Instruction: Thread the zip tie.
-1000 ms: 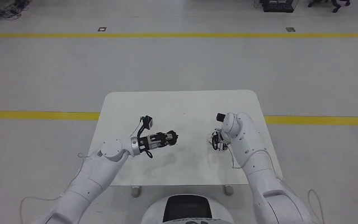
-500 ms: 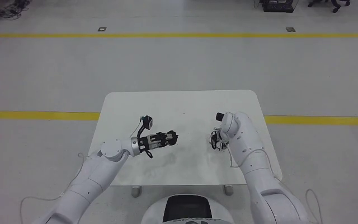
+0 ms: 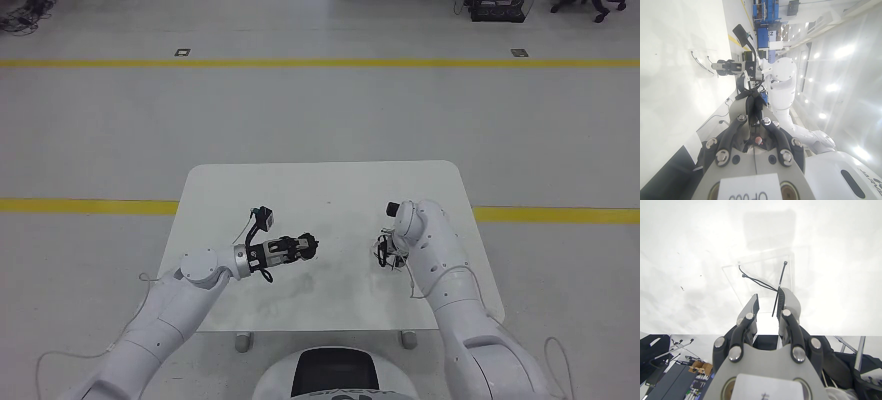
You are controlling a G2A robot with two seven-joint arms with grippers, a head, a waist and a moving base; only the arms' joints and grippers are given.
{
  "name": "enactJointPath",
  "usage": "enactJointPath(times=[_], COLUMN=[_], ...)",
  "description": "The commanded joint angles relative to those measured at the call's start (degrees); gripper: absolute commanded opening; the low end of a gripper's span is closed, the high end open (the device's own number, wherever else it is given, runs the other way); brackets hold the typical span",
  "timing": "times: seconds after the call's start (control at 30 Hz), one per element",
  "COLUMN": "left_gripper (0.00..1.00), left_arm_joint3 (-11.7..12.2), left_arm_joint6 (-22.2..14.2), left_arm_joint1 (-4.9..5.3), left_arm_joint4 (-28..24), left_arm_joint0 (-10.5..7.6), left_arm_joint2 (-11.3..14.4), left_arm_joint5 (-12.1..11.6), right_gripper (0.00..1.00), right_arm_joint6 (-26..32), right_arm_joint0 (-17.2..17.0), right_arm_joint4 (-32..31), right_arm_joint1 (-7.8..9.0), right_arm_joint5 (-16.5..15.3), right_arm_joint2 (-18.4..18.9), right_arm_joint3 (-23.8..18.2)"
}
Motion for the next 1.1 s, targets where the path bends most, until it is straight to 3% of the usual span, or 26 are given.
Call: enactJointPath(times=[0.0,0.27,0.57,0.8,1.07], left_gripper=[0.00,0.00,0.00,0.00,0.00], left_arm_joint3=[0.00,0.00,0.00,0.00,0.00], left_arm_joint6=[0.00,0.00,0.00,0.00,0.00], left_arm_joint1=[0.00,0.00,0.00,0.00,0.00], left_arm_joint4=[0.00,0.00,0.00,0.00,0.00], left_arm_joint0=[0.00,0.00,0.00,0.00,0.00], left_arm_joint2=[0.00,0.00,0.00,0.00,0.00], left_arm_joint5=[0.00,0.00,0.00,0.00,0.00], right_gripper=[0.22,0.20,0.09,0.06,0.23], right_arm_joint6=[-0.07,-0.19,-0.03,-0.03,-2.22], right_arm_joint0=[0.12,0.40,0.55,0.81,-0.29], right_arm_joint4=[-0.23,-1.49,-2.48,-3.31,-5.68], right_arm_joint1=[-0.11,-0.63,-1.05,-1.34,-1.63], right_arm_joint5=[0.00,0.00,0.00,0.00,0.00], right_arm_joint2=[0.13,0.77,1.43,1.77,1.20], right_arm_joint3=[0.28,0.89,1.48,2.06,0.33])
